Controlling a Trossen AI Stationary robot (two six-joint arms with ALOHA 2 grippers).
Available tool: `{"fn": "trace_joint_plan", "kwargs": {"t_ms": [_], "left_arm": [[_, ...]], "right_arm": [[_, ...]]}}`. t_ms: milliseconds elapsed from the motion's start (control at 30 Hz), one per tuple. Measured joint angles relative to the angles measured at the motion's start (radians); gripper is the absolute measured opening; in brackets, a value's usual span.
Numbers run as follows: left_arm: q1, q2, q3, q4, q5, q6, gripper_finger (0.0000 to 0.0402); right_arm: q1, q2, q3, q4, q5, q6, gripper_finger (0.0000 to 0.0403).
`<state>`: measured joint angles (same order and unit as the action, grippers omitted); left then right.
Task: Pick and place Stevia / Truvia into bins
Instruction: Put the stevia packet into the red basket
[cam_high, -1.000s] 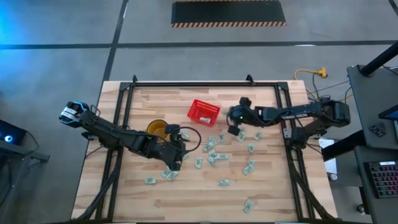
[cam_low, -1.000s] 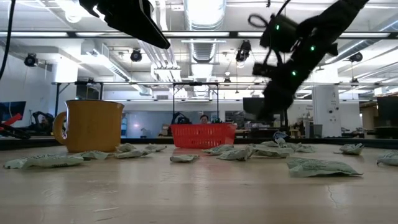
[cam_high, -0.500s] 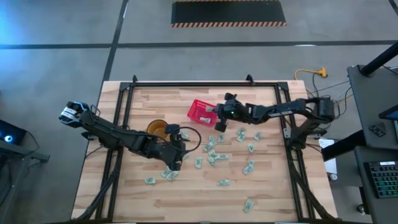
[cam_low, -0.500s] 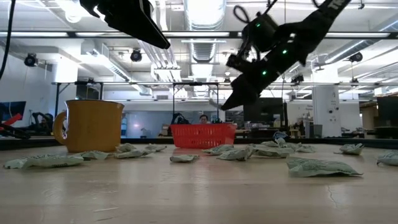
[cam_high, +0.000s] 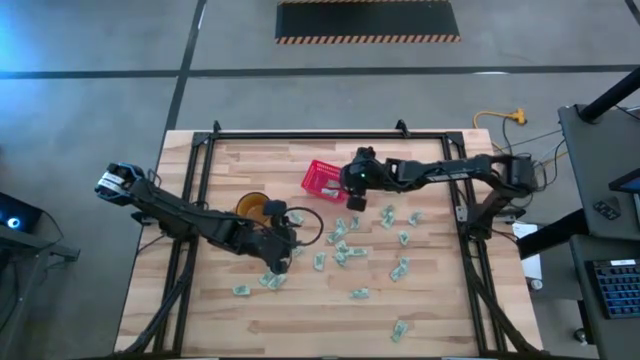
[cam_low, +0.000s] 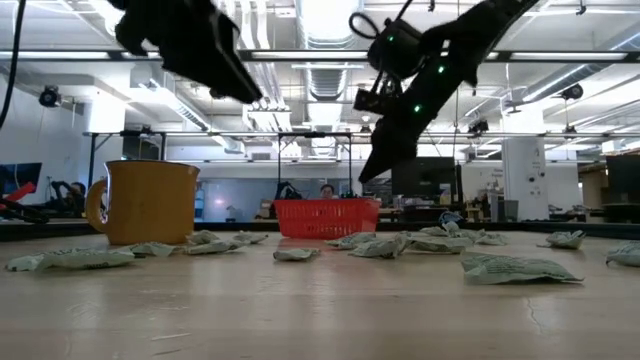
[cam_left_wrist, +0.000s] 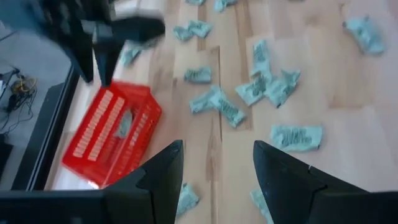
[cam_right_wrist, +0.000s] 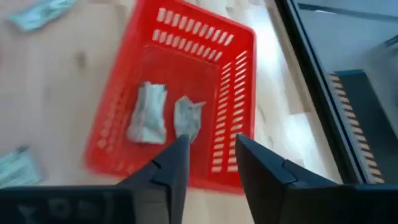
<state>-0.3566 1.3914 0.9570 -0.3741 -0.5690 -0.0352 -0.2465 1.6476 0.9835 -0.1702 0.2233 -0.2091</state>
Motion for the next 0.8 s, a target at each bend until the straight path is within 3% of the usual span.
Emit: {"fn": "trace_joint_plan", "kwargs": {"t_ms": [167,467,800], "left_arm": [[0.044,0.000,-0.059,-0.003,-0.037,-0.012,0.0178],[0.185,0.027,-0.100,0.007,0.031,-0.064,0.0178],[0.307,0.219,-0.075,0.066,0.133,0.050,0.0178]], "right_arm": [[0.036,-0.097,-0.038,-0.129,-0.079,-0.007,0.0134],[0.129,-0.306,-0.205,-0.195,-0.403,-0.003,0.0116],[0.240,-0.515,-0.365,-0.137,-0.416,0.028,0.0097]]}}
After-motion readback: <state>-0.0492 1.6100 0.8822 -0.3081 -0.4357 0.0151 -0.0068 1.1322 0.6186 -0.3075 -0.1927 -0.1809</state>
